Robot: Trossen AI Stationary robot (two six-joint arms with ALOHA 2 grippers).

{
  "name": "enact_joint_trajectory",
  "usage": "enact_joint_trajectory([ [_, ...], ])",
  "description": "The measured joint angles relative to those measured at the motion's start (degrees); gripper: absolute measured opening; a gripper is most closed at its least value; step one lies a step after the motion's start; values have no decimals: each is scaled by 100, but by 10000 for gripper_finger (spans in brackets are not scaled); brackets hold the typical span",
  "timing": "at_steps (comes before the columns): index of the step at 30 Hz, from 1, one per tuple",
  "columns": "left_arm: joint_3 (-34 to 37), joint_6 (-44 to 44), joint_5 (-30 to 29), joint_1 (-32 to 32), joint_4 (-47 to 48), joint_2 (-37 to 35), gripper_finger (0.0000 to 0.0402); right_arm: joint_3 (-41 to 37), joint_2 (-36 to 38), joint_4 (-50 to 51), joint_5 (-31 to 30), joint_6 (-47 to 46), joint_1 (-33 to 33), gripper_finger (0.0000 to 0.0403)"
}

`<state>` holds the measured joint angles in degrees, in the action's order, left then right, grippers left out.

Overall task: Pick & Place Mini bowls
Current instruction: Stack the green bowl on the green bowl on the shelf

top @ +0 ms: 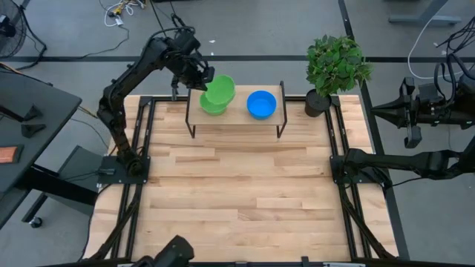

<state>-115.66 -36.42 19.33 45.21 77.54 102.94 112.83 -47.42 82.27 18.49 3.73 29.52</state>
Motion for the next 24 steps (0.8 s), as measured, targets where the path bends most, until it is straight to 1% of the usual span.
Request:
enact_joint_trajectory([
  [10, 0, 266, -87, -1, 254, 246, 0, 1, 0, -1, 1, 0, 0, 23],
  [24, 0, 606, -371, 138, 477, 253, 0, -1, 0, 0, -1, 0, 0, 23],
])
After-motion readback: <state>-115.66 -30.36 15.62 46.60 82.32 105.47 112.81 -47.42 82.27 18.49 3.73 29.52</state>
